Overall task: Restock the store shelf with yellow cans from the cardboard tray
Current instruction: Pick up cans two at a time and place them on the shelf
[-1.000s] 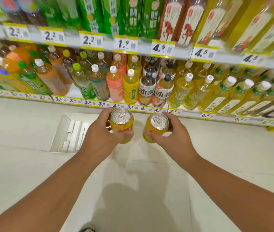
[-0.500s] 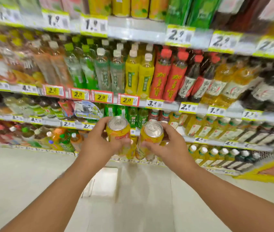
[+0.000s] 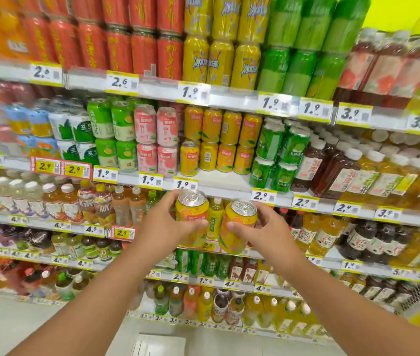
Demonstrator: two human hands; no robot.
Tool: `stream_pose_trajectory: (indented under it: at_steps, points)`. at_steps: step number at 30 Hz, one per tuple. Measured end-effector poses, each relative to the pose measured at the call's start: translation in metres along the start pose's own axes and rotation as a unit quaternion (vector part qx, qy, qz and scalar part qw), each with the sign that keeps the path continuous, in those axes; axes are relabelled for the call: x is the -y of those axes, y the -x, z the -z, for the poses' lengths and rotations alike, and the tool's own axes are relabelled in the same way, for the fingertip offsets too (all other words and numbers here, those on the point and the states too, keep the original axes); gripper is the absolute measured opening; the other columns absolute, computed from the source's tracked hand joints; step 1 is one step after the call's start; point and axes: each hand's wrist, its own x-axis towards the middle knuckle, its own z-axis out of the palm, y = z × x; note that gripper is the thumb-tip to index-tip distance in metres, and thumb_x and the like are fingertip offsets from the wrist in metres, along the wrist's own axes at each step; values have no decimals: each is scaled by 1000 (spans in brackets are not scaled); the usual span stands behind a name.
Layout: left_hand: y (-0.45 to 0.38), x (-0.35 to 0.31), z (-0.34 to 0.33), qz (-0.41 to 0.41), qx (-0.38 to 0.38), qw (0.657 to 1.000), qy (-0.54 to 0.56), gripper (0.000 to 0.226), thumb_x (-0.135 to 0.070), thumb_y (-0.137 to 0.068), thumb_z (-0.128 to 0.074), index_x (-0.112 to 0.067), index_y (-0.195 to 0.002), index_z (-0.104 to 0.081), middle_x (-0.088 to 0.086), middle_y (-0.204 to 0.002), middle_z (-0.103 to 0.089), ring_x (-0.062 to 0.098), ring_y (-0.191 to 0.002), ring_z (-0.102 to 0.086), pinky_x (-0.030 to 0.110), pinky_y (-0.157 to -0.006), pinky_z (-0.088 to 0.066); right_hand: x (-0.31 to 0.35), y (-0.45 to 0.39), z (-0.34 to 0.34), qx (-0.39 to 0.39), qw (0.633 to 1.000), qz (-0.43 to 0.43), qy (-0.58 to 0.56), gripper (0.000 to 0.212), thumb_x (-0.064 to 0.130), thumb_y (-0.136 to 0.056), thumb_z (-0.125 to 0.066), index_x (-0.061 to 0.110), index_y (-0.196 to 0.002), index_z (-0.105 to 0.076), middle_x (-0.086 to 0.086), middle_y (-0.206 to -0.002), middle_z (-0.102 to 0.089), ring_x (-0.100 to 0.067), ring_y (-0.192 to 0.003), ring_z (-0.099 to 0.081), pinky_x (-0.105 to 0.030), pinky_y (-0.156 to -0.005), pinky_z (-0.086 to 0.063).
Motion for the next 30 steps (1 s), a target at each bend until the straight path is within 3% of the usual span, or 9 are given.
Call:
stream_pose_trajectory:
  at_steps: [2, 4, 6, 12, 16, 19, 21, 25, 30]
  points:
    - [-11, -22, 16, -8, 5, 1000, -4, 71, -57, -51, -87, -51, -115, -57, -23, -104, -71, 6, -98, -67, 42, -89, -56, 25, -6, 2, -12, 1000, 4, 0, 59, 26, -72, -88, 28, -125, -61, 13, -103, -75, -4, -91, -72, -30, -84, -60]
    - [-22, -41, 27, -22, 7, 1000, -7, 62, -48, -57, -89, -52, -111, -59, -22, -104, -71, 7, -96, -68, 43, -88, -57, 43, -16, 4, -19, 1000, 6, 6, 67, 34, -69, -89, 29, -128, -58, 14, -108, -73, -3, -93, -71, -27, -82, -60]
    - [-32, -55, 33, -27, 7, 1000, -6, 58, -43, -61, -90, -50, -110, -60, -21, -106, -70, 7, -95, -68, 42, -87, -58, 53, -29, 6, -26, 1000, 2, 4, 78, 44, -63, -91, 31, -131, -55, 14, -115, -70, -3, -100, -69, -31, -86, -59]
    - [-85, -62, 18, -25, -11, 1000, -8, 61, -47, -58, -90, -52, -110, -58, -21, -105, -71, 6, -93, -70, 42, -81, -60, 54, -88, 15, -48, 999, 1, 8, 82, 50, -55, -90, 31, -127, -54, 14, -119, -67, -5, -102, -68, -36, -87, -59]
    - [-123, -59, -9, -21, -42, 999, -15, 68, -44, -61, -91, -42, -114, -48, -25, -104, -62, -2, -94, -62, 31, -82, -55, 43, -133, 24, -40, 999, 3, 12, 63, 39, -69, -88, 31, -119, -50, 22, -108, -58, 8, -90, -57, -13, -69, -50]
    - [-150, -52, -27, -16, -61, 998, -27, 70, -42, -63, -91, -34, -118, -48, -21, -106, -61, -4, -94, -59, 23, -75, -50, 32, -166, 27, -16, 1000, 4, -1, 59, 34, -74, -86, 34, -119, -49, 26, -105, -57, 12, -85, -56, -6, -56, -45]
    - [-166, -48, -36, -12, -71, 997, -37, 69, -43, -63, -90, -35, -120, -51, -14, -110, -64, 0, -95, -61, 21, -71, -49, 25, -185, 25, -12, 1000, 8, 2, 59, 31, -74, -87, 33, -119, -48, 29, -101, -54, 14, -84, -54, -5, -59, -47]
    - [-191, -42, -53, -5, -88, 995, -36, 65, -37, -64, -91, -34, -117, -55, -17, -104, -64, -12, -87, -55, 13, -63, -43, 14, -216, 18, -25, 1000, 6, 10, 60, 35, -69, -89, 32, -118, -55, 11, -107, -68, -2, -92, -66, -25, -79, -58]
    - [-215, -28, -68, -18, -100, 994, -32, 60, -29, -64, -92, -36, -110, -54, -28, -94, -58, -14, -83, -57, 14, -66, -46, 0, -242, 6, -56, 998, -4, 11, 61, 36, -65, -90, 33, -117, -57, 15, -100, -67, -5, -91, -67, -34, -86, -58]
